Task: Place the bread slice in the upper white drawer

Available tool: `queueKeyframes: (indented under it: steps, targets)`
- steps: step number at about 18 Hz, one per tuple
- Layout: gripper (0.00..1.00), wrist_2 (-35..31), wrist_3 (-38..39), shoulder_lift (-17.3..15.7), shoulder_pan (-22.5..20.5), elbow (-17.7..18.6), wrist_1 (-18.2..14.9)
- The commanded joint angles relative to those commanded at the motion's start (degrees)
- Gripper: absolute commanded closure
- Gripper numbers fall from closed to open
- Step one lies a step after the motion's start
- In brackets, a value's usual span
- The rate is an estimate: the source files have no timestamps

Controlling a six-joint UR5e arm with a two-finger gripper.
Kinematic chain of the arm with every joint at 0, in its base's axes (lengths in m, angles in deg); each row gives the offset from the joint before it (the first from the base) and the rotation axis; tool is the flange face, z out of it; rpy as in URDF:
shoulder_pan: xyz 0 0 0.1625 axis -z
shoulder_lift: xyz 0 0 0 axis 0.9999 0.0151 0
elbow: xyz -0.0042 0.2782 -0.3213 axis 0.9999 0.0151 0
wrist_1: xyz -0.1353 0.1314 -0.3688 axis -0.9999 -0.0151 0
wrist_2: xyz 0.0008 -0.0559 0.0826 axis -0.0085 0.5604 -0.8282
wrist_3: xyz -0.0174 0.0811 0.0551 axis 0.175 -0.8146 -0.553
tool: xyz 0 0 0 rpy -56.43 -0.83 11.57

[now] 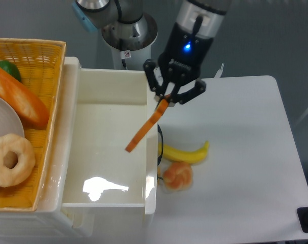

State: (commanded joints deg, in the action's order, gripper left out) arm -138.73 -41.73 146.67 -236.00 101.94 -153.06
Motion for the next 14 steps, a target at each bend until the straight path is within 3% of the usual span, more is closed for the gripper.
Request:
queueKeyframes:
  steps: [1,2,9,14]
  targets:
    - [0.14,-0.52,0.00,-0.09,0.61,0.80,0.71]
    - [0.00,-1.66,0.00,-0.09,1.05,1.07,0.71]
    - [0.00,-9.32,0.18,0.88,4.92,2.13,0.36]
    - [0.00,-10.98,-0.44,0.88,1.95,2.04,0.62]
